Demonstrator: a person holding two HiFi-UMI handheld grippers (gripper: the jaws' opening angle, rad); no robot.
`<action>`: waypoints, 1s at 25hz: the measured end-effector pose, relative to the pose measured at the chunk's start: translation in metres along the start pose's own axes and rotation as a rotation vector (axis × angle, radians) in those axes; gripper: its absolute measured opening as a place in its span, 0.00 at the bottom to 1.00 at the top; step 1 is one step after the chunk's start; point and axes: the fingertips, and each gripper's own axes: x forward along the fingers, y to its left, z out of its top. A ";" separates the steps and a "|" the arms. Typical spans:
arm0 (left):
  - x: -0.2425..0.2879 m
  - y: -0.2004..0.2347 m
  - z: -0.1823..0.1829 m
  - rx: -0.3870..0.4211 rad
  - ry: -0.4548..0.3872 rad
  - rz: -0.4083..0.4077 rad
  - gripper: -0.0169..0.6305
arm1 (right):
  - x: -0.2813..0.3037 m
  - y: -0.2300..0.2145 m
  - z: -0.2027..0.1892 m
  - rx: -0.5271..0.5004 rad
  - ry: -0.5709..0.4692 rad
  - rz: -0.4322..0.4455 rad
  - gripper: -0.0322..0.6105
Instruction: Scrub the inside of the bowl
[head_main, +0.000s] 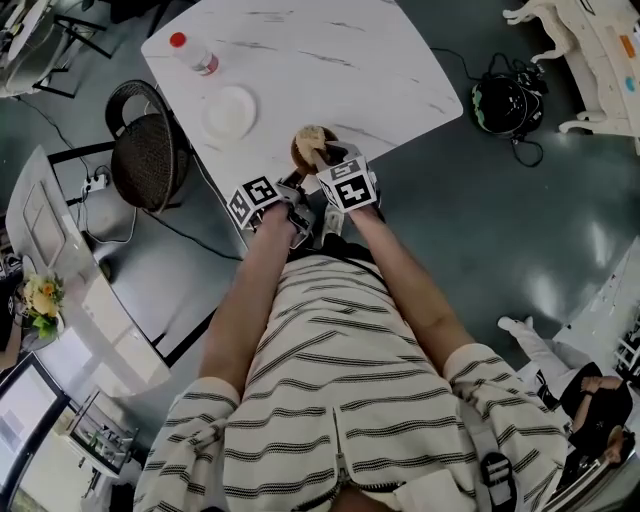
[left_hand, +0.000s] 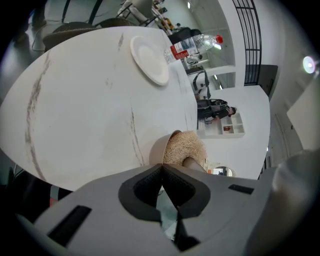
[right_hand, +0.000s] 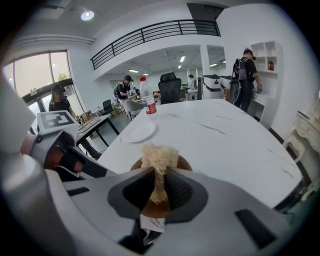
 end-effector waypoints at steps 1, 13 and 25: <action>0.000 0.000 0.000 -0.001 0.001 0.000 0.04 | 0.001 0.003 0.000 -0.004 0.000 0.008 0.16; -0.001 0.001 0.005 -0.029 -0.023 0.002 0.04 | -0.002 0.018 -0.005 -0.021 0.024 0.075 0.16; -0.001 0.003 0.004 -0.038 -0.030 0.000 0.04 | -0.015 0.019 -0.018 -0.092 0.062 0.064 0.15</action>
